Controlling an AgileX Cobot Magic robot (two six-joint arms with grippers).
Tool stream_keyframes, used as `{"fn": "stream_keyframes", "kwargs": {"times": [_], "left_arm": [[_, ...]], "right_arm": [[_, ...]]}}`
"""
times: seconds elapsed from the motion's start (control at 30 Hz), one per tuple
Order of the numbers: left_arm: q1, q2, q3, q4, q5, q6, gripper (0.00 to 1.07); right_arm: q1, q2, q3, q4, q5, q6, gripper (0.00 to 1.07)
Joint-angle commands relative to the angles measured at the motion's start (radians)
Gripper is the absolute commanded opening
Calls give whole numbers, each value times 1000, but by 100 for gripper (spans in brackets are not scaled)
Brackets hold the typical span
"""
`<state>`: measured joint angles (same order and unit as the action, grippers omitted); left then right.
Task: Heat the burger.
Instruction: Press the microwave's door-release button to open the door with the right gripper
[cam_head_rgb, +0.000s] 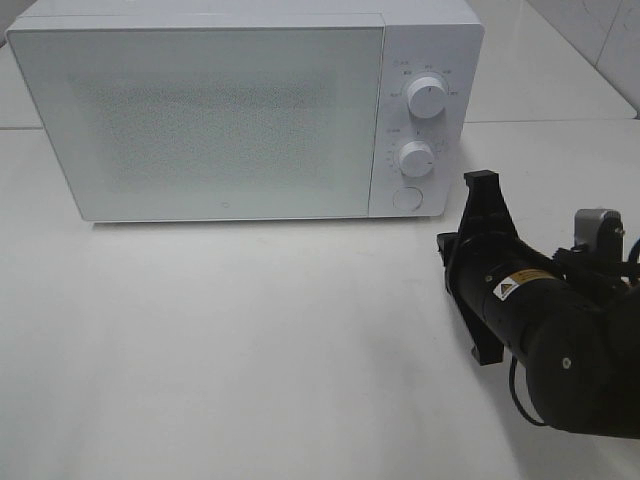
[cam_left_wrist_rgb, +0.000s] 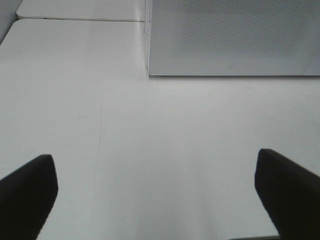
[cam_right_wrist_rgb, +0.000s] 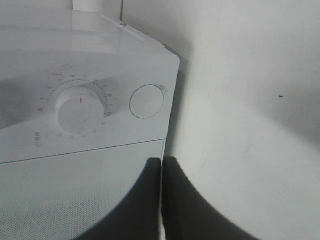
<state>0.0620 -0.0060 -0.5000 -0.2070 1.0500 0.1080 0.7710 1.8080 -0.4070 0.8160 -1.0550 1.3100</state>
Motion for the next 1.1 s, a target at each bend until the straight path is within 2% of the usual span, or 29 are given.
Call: {"fn": "stream_keyframes", "kwargs": {"times": [0.03, 0.37, 0.57, 0.8, 1.1], "left_arm": [[5, -24, 2, -3, -15, -4, 102], [5, -24, 2, -3, -15, -4, 102], [5, -24, 2, -3, -15, -4, 102], [5, -24, 2, -3, -15, -4, 102], [5, -24, 2, -3, -15, -4, 102]], "right_arm": [[0, 44, -36, -9, 13, 67, 0], [-4, 113, -123, -22, 25, 85, 0], [-90, 140, -188, -112, 94, 93, 0], [-174, 143, -248, -160, 153, 37, 0], [-198, 197, -302, -185, 147, 56, 0]]}}
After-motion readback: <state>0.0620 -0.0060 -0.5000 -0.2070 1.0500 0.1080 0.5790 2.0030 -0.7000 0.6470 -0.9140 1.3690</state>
